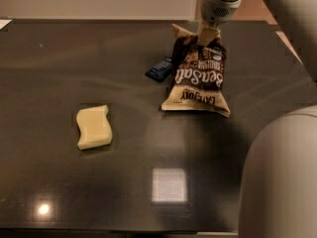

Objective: Move brown chip bag near rxbar blueberry

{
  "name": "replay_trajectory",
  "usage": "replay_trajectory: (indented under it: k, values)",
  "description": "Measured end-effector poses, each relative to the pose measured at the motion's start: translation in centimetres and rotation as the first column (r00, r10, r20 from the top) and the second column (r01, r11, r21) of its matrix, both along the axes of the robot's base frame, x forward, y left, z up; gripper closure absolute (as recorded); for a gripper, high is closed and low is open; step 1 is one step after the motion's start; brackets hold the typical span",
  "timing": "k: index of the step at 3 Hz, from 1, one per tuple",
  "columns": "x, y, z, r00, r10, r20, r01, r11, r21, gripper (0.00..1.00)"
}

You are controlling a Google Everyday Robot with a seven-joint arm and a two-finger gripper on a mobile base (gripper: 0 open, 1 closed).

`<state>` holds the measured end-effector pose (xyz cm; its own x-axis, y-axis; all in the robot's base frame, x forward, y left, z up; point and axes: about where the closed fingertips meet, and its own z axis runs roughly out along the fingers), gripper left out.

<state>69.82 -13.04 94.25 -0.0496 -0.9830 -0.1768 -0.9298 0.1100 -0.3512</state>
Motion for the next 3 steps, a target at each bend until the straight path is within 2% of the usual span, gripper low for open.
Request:
replay_trajectory:
  k: [1,2,3]
  values:
    - [0.18,0.12,-0.16,1.0000,0.001,0.002,-0.001,1.000,0.002,0.14]
    - [0.37,0.25,-0.38,1.0000,0.002,0.003,-0.002,1.000,0.003,0.00]
    - [0.38,0.25,-0.39,1.0000,0.002,0.003,-0.002,1.000,0.003,0.00]
